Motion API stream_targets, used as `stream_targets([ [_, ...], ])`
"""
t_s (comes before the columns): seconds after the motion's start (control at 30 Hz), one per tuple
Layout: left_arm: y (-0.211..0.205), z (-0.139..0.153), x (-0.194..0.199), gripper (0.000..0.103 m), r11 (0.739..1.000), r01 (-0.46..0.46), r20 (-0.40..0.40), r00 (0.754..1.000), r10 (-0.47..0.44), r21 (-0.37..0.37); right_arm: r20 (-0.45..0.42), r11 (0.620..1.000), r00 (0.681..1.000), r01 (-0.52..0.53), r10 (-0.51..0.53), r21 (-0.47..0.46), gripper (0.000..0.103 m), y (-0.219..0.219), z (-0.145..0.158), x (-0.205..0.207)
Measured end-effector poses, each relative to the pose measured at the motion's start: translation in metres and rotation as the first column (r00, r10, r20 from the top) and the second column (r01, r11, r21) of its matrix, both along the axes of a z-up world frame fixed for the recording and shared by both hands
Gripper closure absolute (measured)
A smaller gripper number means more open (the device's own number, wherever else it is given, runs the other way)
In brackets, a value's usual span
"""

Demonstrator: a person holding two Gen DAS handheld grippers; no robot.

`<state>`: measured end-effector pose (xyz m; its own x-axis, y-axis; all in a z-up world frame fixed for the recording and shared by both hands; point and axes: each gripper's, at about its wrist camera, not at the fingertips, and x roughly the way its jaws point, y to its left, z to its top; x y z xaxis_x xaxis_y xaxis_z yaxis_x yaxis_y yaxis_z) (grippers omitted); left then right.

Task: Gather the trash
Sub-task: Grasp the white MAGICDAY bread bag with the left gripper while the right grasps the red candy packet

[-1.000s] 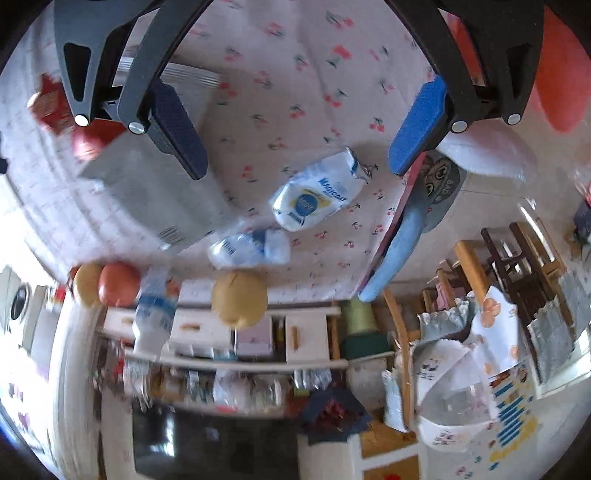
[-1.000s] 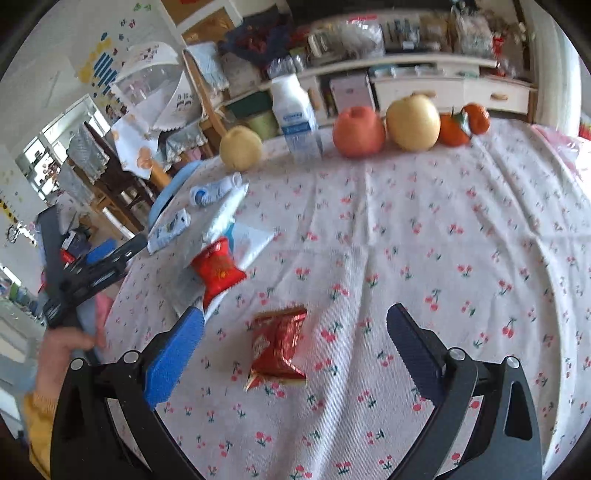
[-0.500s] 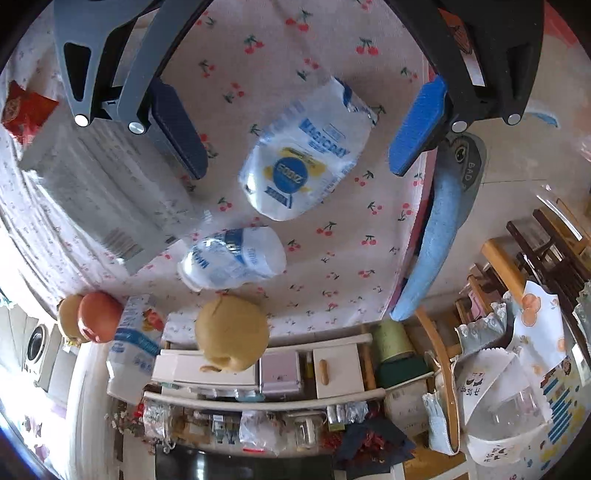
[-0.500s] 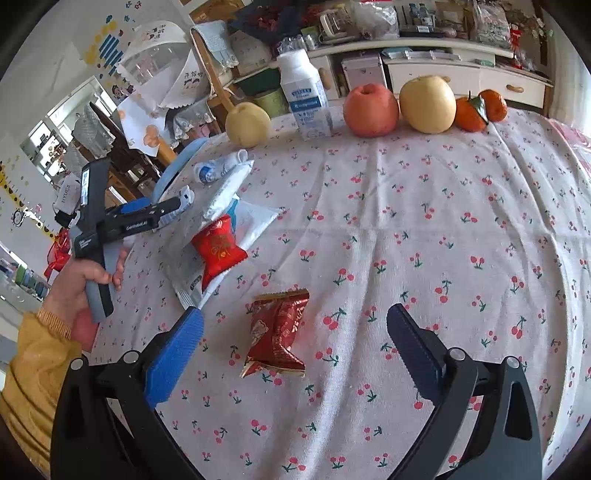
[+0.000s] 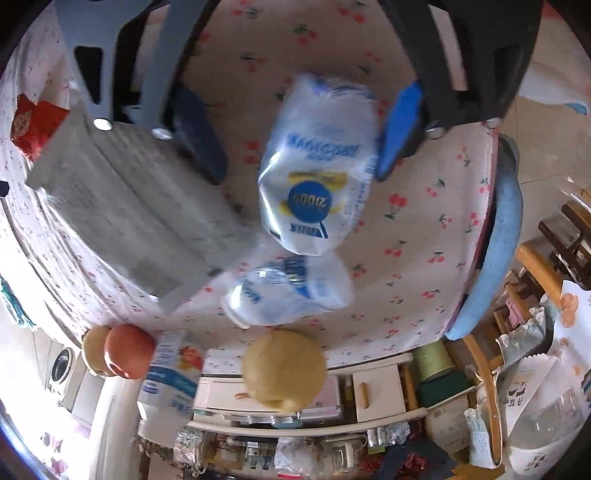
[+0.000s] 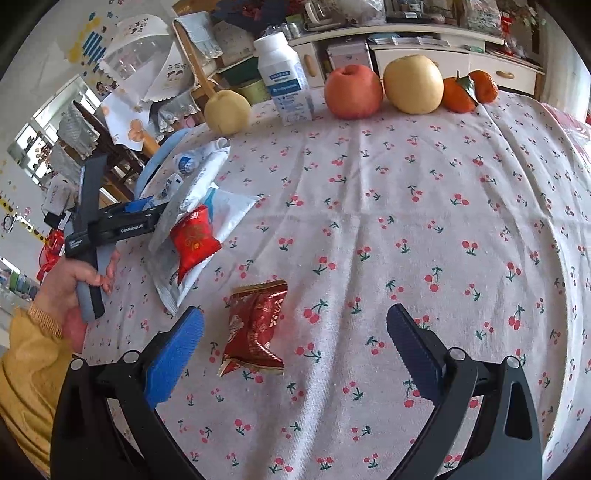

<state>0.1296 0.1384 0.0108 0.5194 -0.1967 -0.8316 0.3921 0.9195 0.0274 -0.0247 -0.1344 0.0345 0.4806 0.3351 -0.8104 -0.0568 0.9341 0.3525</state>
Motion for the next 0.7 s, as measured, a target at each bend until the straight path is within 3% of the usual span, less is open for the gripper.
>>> stream_targets([
  [0.07, -0.005, 0.0, -0.005, 0.035, 1.0, 0.012, -0.001, 1.0, -0.012, -0.002, 0.001, 1.0, 1.0, 0.004, -0.004, -0.004, 0.005, 0.0, 0.0, 0.0],
  [0.2, -0.012, 0.001, -0.007, 0.034, 0.999, -0.015, 0.031, 0.999, 0.014, 0.035, -0.001, 1.0, 1.0, -0.011, 0.011, -0.001, 0.005, 0.003, -0.002, 0.001],
  [0.4, -0.009, 0.001, 0.001, 0.034, 0.995, -0.104, 0.012, 0.994, 0.104, -0.004, 0.001, 0.998, 0.998, -0.06, 0.06, -0.023, 0.005, 0.016, -0.008, 0.006],
  [0.47, -0.01, 0.001, 0.0, 0.043, 0.991, -0.13, 0.019, 0.991, 0.13, -0.01, -0.007, 0.997, 0.997, -0.078, 0.078, -0.018, 0.005, 0.021, -0.012, 0.007],
  [0.7, -0.009, 0.001, -0.025, 0.043, 0.978, -0.203, 0.05, 0.977, 0.206, -0.051, 0.008, 0.986, 0.988, -0.15, 0.151, -0.075, 0.009, 0.043, -0.017, 0.006],
])
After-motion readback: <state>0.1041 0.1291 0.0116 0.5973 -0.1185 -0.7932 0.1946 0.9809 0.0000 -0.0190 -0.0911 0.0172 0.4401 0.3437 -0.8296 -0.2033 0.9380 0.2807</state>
